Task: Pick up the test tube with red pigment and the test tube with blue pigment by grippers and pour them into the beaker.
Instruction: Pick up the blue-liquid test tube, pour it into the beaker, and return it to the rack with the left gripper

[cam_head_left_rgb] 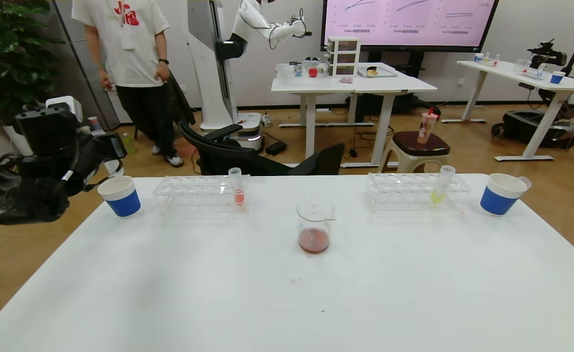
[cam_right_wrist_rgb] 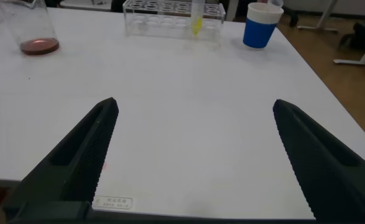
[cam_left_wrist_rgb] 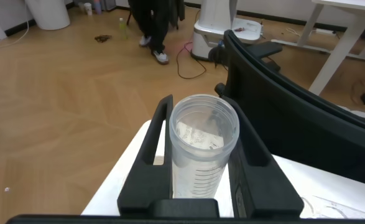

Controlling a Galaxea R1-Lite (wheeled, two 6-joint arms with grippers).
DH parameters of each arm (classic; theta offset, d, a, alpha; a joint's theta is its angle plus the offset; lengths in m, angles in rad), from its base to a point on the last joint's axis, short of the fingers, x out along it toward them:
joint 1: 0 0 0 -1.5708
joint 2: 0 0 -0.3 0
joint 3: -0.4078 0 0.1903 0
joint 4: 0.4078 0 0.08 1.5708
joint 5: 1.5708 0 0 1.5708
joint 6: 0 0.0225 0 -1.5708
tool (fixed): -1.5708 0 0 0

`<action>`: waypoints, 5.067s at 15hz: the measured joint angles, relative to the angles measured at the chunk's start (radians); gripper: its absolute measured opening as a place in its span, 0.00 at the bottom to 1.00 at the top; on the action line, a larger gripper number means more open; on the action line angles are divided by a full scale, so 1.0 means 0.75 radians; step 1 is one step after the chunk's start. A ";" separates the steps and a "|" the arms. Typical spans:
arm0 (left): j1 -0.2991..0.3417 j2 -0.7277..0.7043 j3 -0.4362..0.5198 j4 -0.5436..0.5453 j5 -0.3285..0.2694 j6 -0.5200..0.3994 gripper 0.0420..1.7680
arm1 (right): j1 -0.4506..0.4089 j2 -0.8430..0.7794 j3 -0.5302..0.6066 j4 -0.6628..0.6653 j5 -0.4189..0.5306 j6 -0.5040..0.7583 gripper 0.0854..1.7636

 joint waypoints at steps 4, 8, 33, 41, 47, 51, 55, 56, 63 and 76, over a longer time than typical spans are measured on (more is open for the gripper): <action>0.058 0.154 -0.159 -0.001 0.006 0.000 0.27 | 0.000 0.000 0.000 -0.001 0.000 0.000 0.98; 0.066 0.294 -0.231 -0.048 0.010 0.006 0.27 | 0.000 0.000 0.000 -0.001 0.000 0.000 0.98; -0.231 0.172 -0.106 -0.176 0.008 0.051 0.99 | 0.000 0.000 0.000 0.000 0.000 0.000 0.98; -0.397 -0.302 0.141 0.039 0.010 0.180 0.99 | 0.000 0.000 0.000 0.000 0.001 0.000 0.98; -0.381 -0.903 0.390 0.412 0.018 0.272 0.99 | 0.000 0.000 0.000 0.000 0.001 0.000 0.98; -0.236 -1.278 0.492 0.742 0.021 0.322 0.99 | 0.000 0.000 0.000 0.000 0.001 0.000 0.98; -0.173 -1.662 0.536 0.997 0.006 0.329 0.99 | 0.000 0.000 0.000 0.000 0.000 0.000 0.98; -0.170 -1.761 0.561 1.026 0.005 0.329 0.99 | 0.000 0.000 0.000 0.000 0.001 0.000 0.98; -0.200 -2.345 0.820 1.168 -0.087 0.329 0.99 | 0.000 0.000 0.000 0.000 0.001 0.000 0.98; -0.209 -2.724 1.559 1.131 -0.309 0.211 0.99 | 0.000 0.000 0.000 0.000 0.001 0.000 0.98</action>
